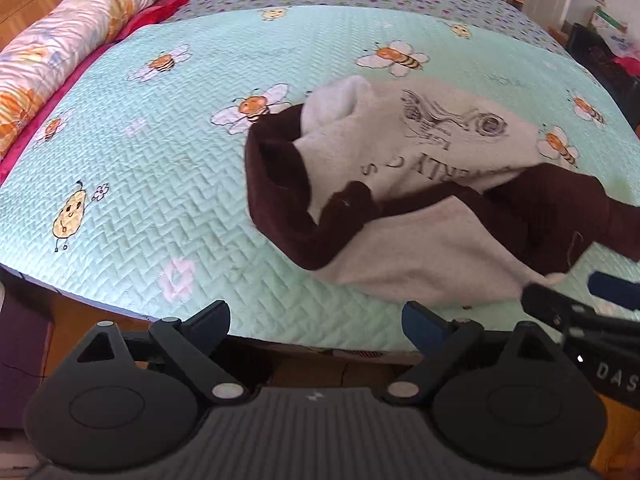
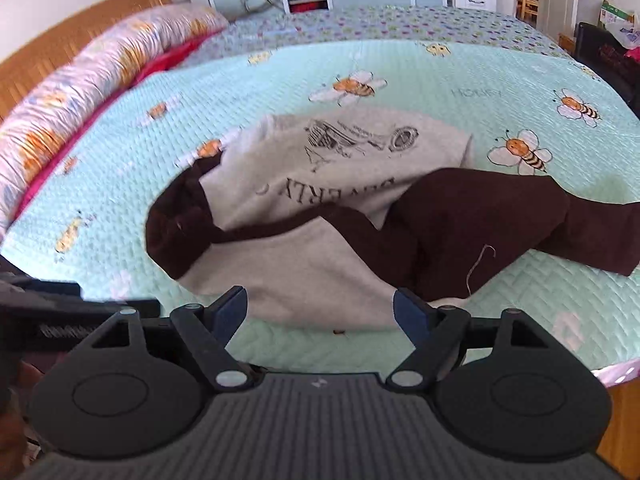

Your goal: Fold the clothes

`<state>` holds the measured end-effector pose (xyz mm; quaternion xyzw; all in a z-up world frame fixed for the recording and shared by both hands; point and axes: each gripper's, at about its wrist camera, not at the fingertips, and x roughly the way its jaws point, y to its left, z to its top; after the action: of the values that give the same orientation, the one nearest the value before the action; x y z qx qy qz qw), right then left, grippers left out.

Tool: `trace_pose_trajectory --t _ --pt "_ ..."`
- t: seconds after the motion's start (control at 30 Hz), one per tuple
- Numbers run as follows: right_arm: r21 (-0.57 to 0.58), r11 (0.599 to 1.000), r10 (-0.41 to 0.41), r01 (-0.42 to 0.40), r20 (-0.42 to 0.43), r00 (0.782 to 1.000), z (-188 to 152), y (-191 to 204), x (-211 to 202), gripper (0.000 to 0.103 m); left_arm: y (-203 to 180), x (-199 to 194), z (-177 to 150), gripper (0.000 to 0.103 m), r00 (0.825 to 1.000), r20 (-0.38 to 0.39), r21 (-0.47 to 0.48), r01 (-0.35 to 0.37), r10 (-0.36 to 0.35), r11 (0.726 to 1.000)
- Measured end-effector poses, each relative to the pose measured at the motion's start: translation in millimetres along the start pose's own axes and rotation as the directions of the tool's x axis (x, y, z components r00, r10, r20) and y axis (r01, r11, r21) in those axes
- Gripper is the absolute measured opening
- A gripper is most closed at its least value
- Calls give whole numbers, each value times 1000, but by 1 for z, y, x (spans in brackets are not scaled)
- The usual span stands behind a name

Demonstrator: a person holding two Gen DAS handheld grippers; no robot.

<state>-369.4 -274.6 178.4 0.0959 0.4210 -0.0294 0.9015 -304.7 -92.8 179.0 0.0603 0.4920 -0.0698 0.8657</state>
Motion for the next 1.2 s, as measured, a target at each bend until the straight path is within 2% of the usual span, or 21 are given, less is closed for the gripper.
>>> trace_pose_trajectory --t 0.1,0.17,0.23,0.3,0.33,0.4,0.43,0.53,0.6,0.8,0.83,0.9,0.97,1.0,1.1,1.13,1.17,1.2 --pt "-11 1000 -22 22 33 999 1 1 -4 82 4 9 4 96 1000 -5 -4 -3 3 1000" --pt "-12 1000 -8 10 145 989 5 -2 -17 82 6 17 7 96 1000 -16 -2 -2 2 1000" --pt "-52 999 25 -10 299 954 8 -1 -32 82 8 24 9 96 1000 -26 0 0 0 1000" --pt "-139 990 55 2 400 915 8 3 -32 98 11 32 12 96 999 -37 2 1 -1 1000" --pt "-189 981 44 34 393 919 8 7 -22 100 12 36 14 96 999 -42 3 1 -1 1000" --pt "-256 961 -35 105 264 964 15 15 12 99 14 43 17 96 999 -52 5 3 -2 1000" --pt "-255 961 -49 108 229 972 18 15 26 98 15 47 18 96 998 -58 6 3 -2 1000" --pt "-262 962 -23 77 202 979 27 18 53 98 24 60 19 96 996 -87 -9 -12 11 1000" --pt "-311 946 -31 94 203 979 37 30 72 99 30 68 20 96 994 -110 -25 -17 14 1000" --pt "-520 837 -110 173 150 983 45 65 148 96 44 80 20 96 990 -142 -41 -33 27 999" --pt "-538 827 -108 161 129 986 47 67 158 92 46 82 20 96 989 -146 -40 -35 29 999" --pt "-530 842 -86 104 59 995 54 64 177 39 48 84 19 96 987 -157 -40 -37 30 998" --pt "-466 884 -43 44 14 999 66 54 186 11 49 85 18 96 987 -156 -37 -40 34 998" --pt "-423 906 -18 22 13 1000 73 47 187 9 50 84 18 96 988 -151 -34 -42 37 999" --pt "-285 956 -23 74 180 983 97 20 160 8 49 81 17 96 992 -121 -17 -47 45 999" --pt "-229 971 -17 67 213 977 106 8 154 8 46 80 18 96 993 -105 -2 -49 49 999" --pt "-178 982 -16 61 240 971 114 -3 150 8 42 78 18 96 995 -89 15 -46 47 999" --pt "-165 983 -41 81 233 972 122 -13 156 8 37 77 18 96 996 -73 34 -42 45 999"
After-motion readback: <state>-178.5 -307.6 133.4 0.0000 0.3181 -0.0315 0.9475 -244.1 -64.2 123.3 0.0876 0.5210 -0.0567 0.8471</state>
